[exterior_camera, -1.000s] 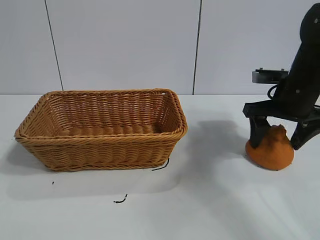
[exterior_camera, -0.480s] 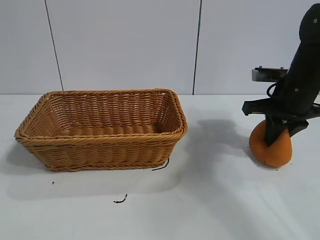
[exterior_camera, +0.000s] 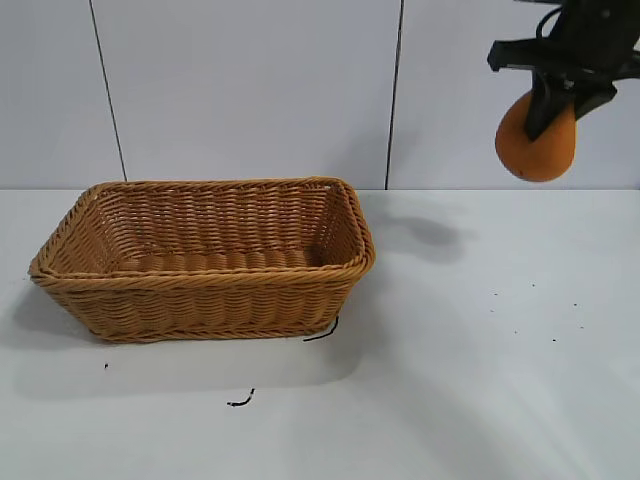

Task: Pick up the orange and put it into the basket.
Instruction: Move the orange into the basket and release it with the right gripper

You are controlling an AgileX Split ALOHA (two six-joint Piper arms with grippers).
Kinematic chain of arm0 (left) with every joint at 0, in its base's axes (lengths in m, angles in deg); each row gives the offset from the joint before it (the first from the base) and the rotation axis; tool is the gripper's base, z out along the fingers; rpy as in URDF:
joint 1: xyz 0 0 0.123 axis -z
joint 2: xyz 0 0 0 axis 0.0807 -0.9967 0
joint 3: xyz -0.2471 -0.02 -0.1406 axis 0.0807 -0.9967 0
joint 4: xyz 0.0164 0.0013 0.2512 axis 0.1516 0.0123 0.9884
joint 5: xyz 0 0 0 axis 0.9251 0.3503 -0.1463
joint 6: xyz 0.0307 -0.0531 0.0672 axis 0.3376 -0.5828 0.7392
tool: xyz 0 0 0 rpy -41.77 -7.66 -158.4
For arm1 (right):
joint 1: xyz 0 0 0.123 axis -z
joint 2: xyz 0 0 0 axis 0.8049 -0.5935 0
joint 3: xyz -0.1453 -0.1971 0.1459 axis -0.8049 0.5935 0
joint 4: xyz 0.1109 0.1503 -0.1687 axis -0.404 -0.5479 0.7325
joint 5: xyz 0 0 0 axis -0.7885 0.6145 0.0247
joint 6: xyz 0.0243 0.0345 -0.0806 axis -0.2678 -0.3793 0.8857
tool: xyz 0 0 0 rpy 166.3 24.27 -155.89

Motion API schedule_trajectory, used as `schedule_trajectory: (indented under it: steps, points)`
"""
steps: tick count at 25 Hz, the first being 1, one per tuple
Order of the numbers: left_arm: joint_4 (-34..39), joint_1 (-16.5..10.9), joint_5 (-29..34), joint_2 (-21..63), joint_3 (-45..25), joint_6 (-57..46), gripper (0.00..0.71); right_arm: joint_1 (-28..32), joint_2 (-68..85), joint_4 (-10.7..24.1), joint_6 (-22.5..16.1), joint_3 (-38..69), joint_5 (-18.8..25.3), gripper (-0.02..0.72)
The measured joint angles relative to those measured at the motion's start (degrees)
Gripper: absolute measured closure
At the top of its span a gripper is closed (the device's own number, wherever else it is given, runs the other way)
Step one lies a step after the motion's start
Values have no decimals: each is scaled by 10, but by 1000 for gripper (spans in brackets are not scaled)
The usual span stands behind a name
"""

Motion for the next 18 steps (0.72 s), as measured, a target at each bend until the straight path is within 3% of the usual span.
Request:
schedule_trajectory:
  steps: [6, 18]
  points:
    - [0, 0, 0, 0, 0, 0, 71, -66, 0, -1, 0, 0, -4, 606]
    - [0, 0, 0, 0, 0, 0, 71, -278, -19, 51, -7, -1, -104, 606]
